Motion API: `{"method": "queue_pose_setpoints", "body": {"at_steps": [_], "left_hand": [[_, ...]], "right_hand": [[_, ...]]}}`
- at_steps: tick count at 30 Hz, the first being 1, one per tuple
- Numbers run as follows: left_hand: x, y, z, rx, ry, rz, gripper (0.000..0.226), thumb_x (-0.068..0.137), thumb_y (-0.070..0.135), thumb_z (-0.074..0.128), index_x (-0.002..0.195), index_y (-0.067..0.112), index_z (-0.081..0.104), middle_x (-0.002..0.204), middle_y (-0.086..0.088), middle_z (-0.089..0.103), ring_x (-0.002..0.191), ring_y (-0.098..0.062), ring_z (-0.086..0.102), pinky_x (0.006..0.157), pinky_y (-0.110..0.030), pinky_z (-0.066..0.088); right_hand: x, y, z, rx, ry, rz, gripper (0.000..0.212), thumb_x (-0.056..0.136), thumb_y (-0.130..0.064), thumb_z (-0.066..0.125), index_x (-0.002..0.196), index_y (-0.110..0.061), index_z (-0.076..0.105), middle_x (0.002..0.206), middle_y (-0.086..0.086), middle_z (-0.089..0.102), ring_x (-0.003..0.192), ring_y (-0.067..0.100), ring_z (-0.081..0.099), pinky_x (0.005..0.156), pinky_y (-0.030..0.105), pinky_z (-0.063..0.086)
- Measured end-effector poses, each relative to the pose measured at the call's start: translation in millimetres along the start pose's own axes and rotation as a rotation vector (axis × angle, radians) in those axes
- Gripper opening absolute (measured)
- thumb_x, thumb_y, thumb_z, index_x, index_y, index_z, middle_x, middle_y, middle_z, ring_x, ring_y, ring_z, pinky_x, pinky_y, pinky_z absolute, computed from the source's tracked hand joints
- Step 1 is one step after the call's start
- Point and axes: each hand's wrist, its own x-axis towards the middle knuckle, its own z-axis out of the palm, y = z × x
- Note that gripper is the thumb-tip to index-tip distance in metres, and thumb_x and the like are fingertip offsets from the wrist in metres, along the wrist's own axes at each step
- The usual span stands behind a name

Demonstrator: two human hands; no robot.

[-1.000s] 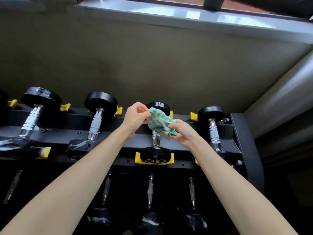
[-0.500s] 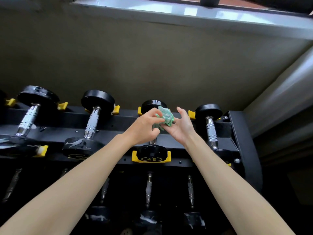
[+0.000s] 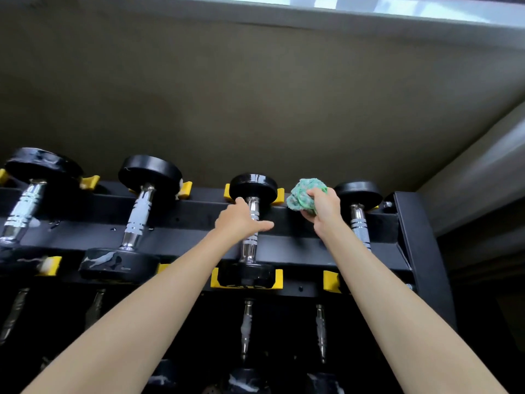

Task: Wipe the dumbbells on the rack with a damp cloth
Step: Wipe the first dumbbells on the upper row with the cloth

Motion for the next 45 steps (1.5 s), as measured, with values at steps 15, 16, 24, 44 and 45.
{"method": "queue_pose_setpoints", "body": {"at_steps": [15,16,24,44,45], "left_hand": [[32,-26,-11,-0.196,-0.081,0.023,0.016,0.075,0.013,0.063,0.073,0.01,0.047,0.069,-0.008,0.061,0.05,-0.023,0.059,0.049,-0.027,0.052],[32,-27,-12,-0.222,-0.099,0.03,0.016,0.076,0.011,0.062,0.073,0.01,0.047,0.067,-0.007,0.059,0.048,-0.02,0.057,0.045,-0.025,0.05],[38,-31,-10,-0.268,-0.159,0.067,0.019,0.079,0.011,0.065,0.077,0.011,0.045,0.07,-0.007,0.058,0.049,-0.017,0.054,0.043,-0.024,0.048],[17,-41,-8,-0.339,-0.244,0.016,0.031,0.085,0.026,0.068,0.104,0.004,0.058,0.072,-0.008,0.063,0.059,-0.019,0.062,0.063,-0.028,0.059],[12,-48,-12,-0.34,-0.255,0.005,0.027,0.086,0.024,0.067,0.103,0.004,0.059,0.071,-0.008,0.062,0.059,-0.018,0.061,0.061,-0.027,0.058]], "right_hand": [[36,7,16,-0.104,-0.021,-0.093,0.024,0.085,0.0,0.05,0.104,-0.014,0.053,0.09,0.003,0.056,0.082,0.018,0.057,0.066,0.033,0.054],[37,8,19,-0.112,-0.027,-0.099,0.025,0.084,0.0,0.05,0.104,-0.014,0.054,0.092,0.004,0.057,0.084,0.02,0.059,0.069,0.036,0.056],[30,24,50,-0.294,-0.15,-0.147,0.03,0.082,-0.001,0.049,0.101,-0.023,0.055,0.103,0.005,0.061,0.101,0.026,0.061,0.088,0.046,0.054],[-35,-15,69,-0.349,-0.385,-0.316,0.024,0.08,-0.002,0.054,0.094,-0.02,0.062,0.093,0.004,0.065,0.088,0.022,0.063,0.08,0.036,0.053],[-40,-15,71,-0.275,-0.421,-0.256,0.023,0.081,0.0,0.053,0.094,-0.017,0.061,0.09,0.005,0.064,0.082,0.021,0.063,0.077,0.037,0.053]]}}
